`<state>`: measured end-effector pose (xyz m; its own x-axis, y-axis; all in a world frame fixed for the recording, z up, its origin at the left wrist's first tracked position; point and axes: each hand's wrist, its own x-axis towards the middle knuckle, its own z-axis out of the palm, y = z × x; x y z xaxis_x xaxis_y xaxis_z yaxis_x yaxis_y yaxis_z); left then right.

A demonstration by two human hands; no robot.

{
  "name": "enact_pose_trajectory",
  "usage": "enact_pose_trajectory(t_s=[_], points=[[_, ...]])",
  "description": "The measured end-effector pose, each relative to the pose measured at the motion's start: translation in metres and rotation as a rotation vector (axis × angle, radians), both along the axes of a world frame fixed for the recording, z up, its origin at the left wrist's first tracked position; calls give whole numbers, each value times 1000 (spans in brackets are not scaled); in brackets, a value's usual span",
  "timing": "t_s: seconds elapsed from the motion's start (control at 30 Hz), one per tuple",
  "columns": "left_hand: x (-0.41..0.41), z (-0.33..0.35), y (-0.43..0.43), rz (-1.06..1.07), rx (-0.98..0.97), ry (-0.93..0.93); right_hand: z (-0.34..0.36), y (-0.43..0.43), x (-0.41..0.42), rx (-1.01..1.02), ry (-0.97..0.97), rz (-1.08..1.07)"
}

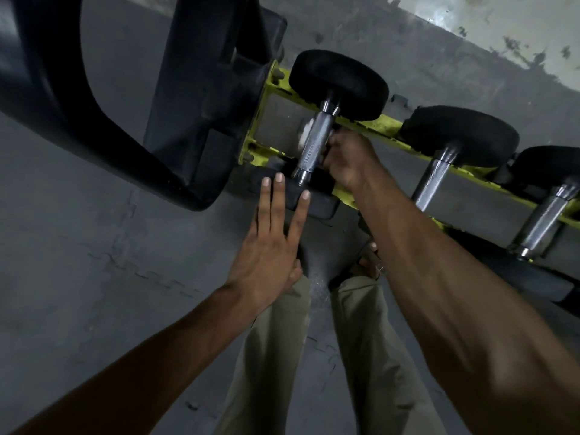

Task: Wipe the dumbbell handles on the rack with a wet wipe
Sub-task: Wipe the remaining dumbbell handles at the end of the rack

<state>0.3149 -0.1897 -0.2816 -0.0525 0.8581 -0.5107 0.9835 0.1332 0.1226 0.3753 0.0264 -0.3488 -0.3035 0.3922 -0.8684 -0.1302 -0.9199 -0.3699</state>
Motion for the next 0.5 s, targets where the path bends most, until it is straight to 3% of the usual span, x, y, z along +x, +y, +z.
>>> enact_pose_trajectory(t_s=[0.1, 0.23, 0.33, 0.43, 0.5], points=[[-2, 1, 0, -5, 1, -17, -5, 16, -13, -39, 42, -256], [-5, 5, 2, -13, -8, -15, -6, -4, -15, 221, -229, -266], [-6, 5, 2, -16, -21, -26, 0, -27, -11, 675, -665, -42], [-7, 4, 0, -23, -18, -27, 3, -39, -6, 1263, -765, 308], [-7, 3, 0, -28, -15, -24, -1, -35, 0, 1533, -801, 613]])
